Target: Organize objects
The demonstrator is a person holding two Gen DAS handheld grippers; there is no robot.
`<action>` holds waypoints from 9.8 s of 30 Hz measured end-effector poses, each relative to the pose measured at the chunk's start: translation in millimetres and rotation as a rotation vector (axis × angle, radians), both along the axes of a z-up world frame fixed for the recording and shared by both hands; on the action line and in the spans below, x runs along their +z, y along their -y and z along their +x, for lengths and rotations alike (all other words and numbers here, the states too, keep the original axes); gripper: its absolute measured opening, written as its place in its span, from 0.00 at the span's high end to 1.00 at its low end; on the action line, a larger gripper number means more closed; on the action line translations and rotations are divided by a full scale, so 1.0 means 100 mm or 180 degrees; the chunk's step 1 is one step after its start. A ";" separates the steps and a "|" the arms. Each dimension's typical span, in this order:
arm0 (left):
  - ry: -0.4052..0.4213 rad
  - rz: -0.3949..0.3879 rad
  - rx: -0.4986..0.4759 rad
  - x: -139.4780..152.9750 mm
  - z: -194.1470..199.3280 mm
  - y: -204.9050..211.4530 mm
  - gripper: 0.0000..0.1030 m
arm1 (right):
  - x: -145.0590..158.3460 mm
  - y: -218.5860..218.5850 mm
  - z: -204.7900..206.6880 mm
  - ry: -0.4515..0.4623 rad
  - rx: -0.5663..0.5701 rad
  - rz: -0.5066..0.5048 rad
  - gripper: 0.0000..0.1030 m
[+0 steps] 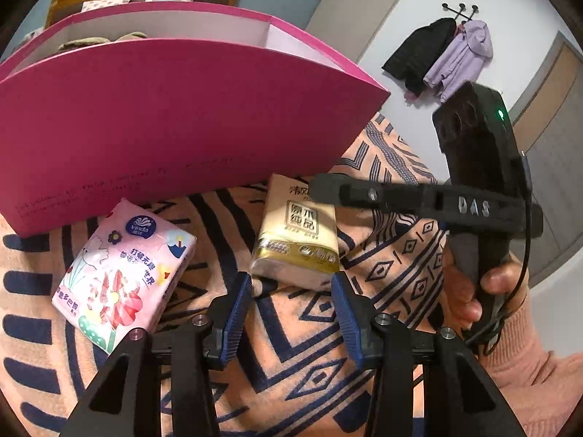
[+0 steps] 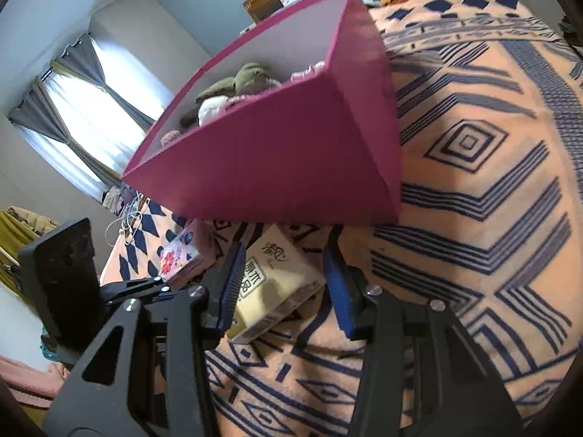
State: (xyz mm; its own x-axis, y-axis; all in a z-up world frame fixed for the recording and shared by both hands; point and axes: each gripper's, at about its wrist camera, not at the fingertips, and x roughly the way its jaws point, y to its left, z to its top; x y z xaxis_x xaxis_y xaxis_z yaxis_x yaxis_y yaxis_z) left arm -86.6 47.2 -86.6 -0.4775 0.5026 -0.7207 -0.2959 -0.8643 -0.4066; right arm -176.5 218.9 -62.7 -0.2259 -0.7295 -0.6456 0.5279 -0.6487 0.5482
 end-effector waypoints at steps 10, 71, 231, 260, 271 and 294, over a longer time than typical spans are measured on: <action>0.0031 0.0122 0.0017 -0.07 -0.06 0.04 0.57 | -0.03 -0.05 0.29 0.0103 0.0184 -0.0087 0.54; -0.0471 -0.0088 0.0049 0.47 0.02 -0.01 0.64 | 0.33 -0.09 0.56 -0.0533 -0.0050 -0.0012 0.66; -0.0599 -0.0123 0.0243 0.90 -0.99 0.05 0.64 | 0.83 0.08 -0.36 -0.0779 -0.0238 0.0015 0.65; -0.0834 -0.0256 0.0312 0.96 -0.64 0.30 0.51 | 0.90 0.14 -0.18 -0.0955 -0.0262 0.0056 0.60; -0.1033 -0.0401 0.0530 0.89 0.21 0.78 0.40 | 0.75 0.45 0.45 -0.0994 0.0502 -0.0070 0.49; -0.0050 0.0109 0.0757 0.03 0.20 1.09 0.51 | -0.07 1.21 0.24 -0.0192 0.0684 0.0141 0.57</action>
